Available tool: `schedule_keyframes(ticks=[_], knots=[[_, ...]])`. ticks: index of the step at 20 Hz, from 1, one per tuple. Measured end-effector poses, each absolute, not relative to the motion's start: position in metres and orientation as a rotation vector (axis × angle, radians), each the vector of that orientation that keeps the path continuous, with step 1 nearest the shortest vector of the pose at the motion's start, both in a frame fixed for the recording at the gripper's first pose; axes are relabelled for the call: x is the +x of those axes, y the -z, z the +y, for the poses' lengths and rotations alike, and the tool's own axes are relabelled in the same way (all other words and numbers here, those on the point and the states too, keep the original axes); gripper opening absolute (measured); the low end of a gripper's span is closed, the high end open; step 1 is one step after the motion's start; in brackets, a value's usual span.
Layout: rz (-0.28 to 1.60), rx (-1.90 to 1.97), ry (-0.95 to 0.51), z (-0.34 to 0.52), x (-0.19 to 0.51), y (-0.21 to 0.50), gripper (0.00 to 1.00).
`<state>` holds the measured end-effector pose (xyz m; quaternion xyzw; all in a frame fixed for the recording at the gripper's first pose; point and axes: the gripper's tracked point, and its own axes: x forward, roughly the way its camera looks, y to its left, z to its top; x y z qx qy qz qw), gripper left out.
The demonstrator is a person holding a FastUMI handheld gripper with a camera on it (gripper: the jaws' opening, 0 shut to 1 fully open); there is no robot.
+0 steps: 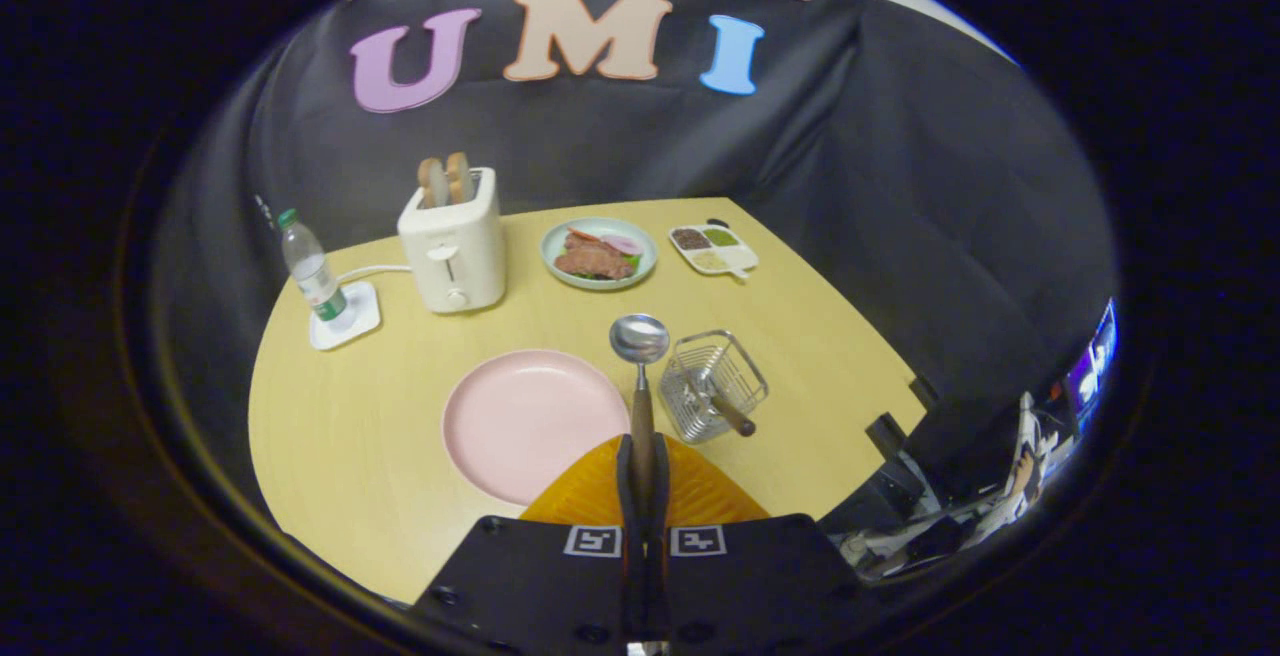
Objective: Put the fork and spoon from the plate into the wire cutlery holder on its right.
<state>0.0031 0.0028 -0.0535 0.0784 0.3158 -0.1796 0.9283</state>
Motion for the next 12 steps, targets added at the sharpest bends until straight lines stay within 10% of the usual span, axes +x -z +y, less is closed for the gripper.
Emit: schedule_keyframes(ticks=[12], knots=[[0.891,0.525,0.547,-0.038,0.032,0.094,0.04]])
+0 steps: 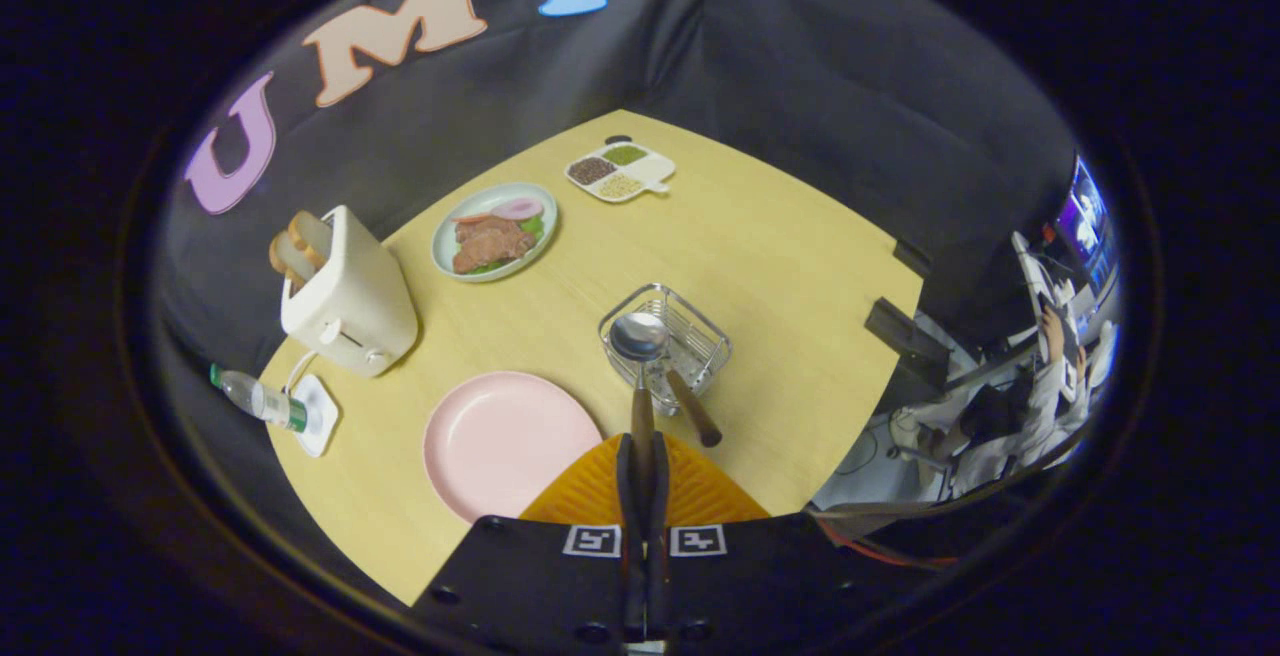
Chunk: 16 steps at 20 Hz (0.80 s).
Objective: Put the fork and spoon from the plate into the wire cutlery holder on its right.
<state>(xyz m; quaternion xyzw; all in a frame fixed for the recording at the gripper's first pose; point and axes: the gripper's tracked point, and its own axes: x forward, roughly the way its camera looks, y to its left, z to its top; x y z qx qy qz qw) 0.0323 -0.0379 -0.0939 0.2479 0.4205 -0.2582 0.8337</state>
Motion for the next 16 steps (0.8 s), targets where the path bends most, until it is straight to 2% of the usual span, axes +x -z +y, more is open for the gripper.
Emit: schedule_keyframes(ticks=[12,16], knots=[[1.095,0.665,0.488,-0.044,0.059,0.123,0.04],[1.121,0.651,0.476,-0.054,0.065,0.128,0.1]])
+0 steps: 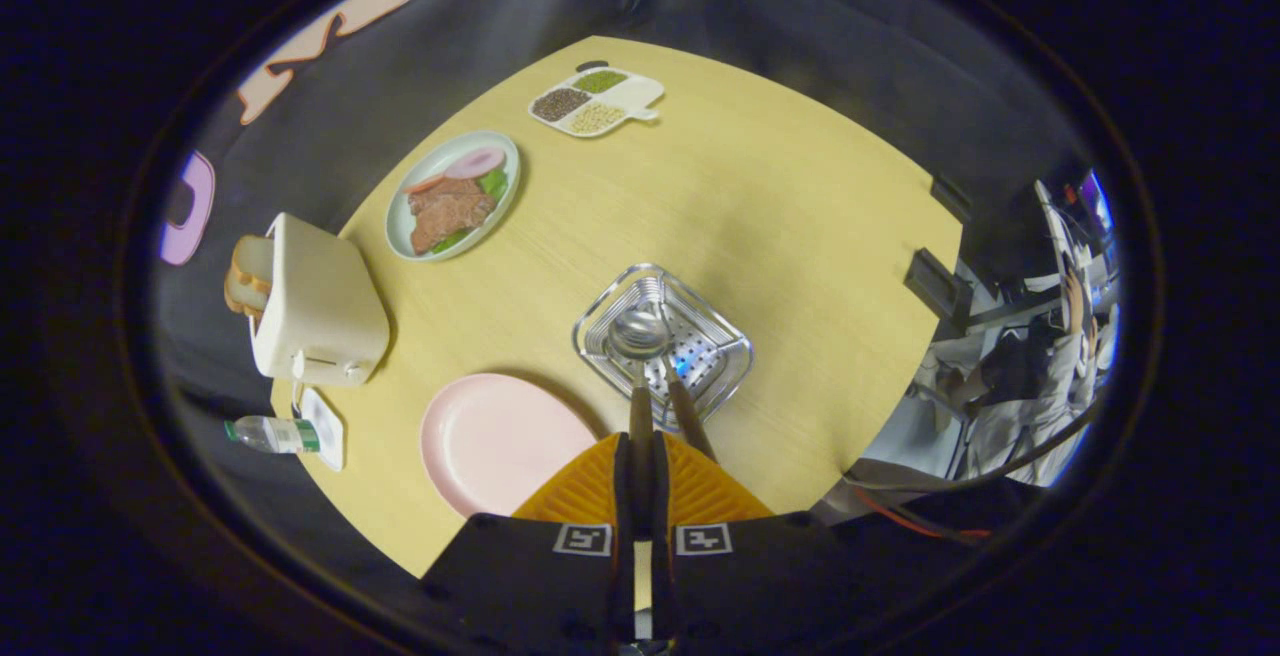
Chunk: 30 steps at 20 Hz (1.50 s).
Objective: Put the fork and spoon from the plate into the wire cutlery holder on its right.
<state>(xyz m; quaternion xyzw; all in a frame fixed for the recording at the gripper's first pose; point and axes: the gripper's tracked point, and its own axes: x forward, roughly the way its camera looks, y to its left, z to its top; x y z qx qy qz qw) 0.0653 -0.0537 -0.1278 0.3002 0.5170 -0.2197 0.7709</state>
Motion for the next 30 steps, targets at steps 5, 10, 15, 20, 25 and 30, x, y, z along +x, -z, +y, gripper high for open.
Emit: schedule_keyframes(ticks=[5,10,15,20,25,30], knots=[[1.069,0.626,0.465,-0.064,0.075,0.12,0.44],[1.044,0.58,0.451,-0.07,0.068,0.114,1.0],[1.026,0.532,0.44,-0.068,0.058,0.106,1.0],[0.963,0.433,0.406,-0.065,0.052,0.087,1.0],[0.796,0.309,0.304,-0.059,0.058,0.065,1.0],[0.573,0.167,0.208,-0.055,0.075,0.029,1.0]])
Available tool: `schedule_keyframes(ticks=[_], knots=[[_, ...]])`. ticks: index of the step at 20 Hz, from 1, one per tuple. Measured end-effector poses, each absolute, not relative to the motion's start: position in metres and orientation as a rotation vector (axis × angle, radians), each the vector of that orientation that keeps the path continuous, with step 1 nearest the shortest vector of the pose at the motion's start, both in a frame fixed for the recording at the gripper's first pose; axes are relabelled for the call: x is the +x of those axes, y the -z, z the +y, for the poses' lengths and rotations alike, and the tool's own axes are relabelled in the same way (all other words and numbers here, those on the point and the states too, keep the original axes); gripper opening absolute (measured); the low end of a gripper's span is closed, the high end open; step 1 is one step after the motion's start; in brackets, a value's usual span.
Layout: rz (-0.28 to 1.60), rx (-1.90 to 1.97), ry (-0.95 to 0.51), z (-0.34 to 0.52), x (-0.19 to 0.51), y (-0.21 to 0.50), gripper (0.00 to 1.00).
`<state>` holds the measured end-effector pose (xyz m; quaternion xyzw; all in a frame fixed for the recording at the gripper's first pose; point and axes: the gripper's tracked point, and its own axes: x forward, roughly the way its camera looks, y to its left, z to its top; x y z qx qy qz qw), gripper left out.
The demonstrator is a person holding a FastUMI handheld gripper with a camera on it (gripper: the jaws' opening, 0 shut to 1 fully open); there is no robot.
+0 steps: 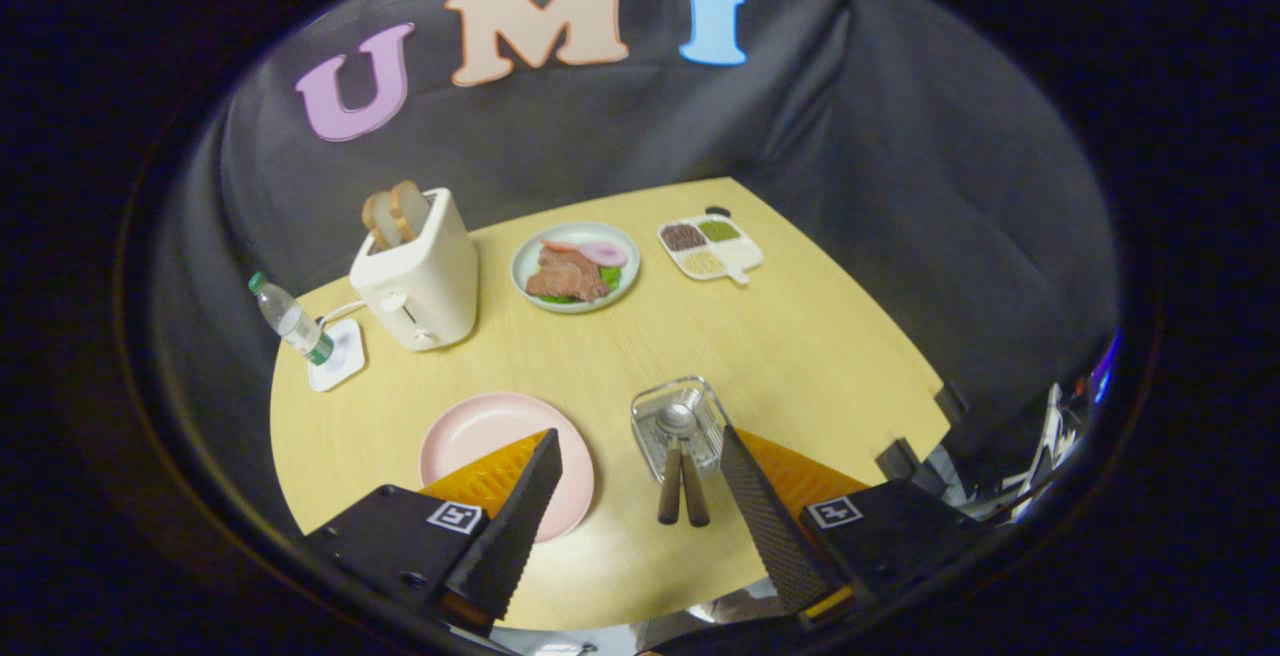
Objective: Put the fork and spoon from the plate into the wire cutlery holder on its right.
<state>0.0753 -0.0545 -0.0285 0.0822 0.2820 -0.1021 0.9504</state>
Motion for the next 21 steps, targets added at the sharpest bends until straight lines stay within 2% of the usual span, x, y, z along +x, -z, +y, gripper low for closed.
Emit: schedule_keyframes(ticks=[7,10,15,21], knots=[[0.098,0.13,0.03,-0.027,0.085,-0.09,1.0],[-0.03,0.165,-0.009,-0.022,0.077,-0.118,1.0],[-0.09,0.196,-0.037,-0.019,0.05,-0.121,1.0],[-0.02,0.119,-0.012,-0.018,0.041,-0.097,1.0]])
